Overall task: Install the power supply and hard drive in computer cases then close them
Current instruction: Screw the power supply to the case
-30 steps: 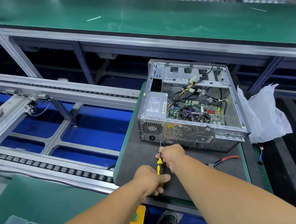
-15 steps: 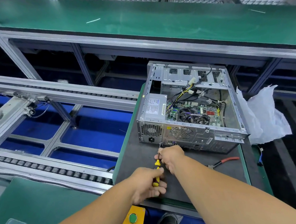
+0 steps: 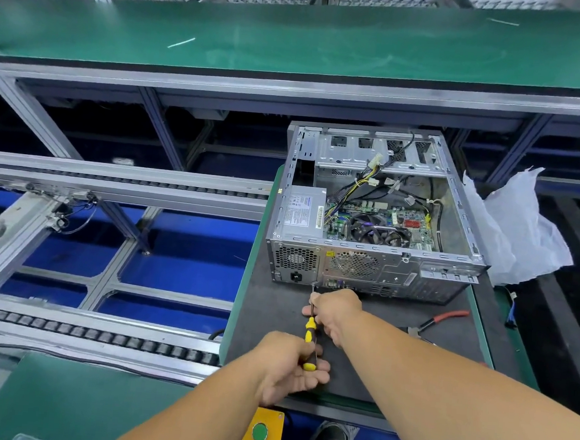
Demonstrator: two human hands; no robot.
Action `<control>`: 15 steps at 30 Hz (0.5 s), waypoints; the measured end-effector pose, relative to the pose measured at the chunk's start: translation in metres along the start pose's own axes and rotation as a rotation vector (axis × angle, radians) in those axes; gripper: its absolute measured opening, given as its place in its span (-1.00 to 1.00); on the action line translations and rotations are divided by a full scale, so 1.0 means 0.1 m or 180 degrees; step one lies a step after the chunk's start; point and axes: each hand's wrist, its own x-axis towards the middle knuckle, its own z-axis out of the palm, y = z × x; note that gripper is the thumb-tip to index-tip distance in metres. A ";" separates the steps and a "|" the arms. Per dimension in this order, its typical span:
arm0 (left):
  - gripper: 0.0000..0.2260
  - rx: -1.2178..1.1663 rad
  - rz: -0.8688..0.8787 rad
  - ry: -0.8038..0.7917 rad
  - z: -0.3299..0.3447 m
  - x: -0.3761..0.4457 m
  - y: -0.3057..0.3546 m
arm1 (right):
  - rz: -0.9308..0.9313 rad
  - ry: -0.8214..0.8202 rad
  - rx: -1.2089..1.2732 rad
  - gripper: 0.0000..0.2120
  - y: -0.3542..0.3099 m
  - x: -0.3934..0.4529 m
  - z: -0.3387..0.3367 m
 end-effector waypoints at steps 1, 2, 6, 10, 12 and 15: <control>-0.82 0.0068 -0.0036 0.0005 -0.02 0.02 0.01 | -0.0010 -0.0005 -0.0024 -0.80 0.00 0.00 0.00; -0.85 0.0220 -0.0033 0.0100 -0.03 0.04 0.01 | -0.0013 -0.0022 -0.0002 -0.80 0.00 0.01 -0.01; -0.75 0.1033 0.0252 0.0859 0.06 0.12 -0.01 | -0.0092 0.0090 -0.0147 -0.80 0.02 0.03 0.01; -0.71 0.1105 0.0406 0.0943 0.06 0.10 -0.02 | -0.0133 0.0069 -0.0158 -0.82 0.03 0.01 0.00; -0.76 0.0956 0.0503 0.0693 0.04 0.08 -0.04 | -0.0151 0.0051 -0.0055 -0.82 0.03 -0.03 -0.02; -0.85 0.0469 0.0335 0.0319 0.01 0.03 -0.02 | -0.0098 -0.0042 0.0167 -0.84 0.05 -0.09 -0.05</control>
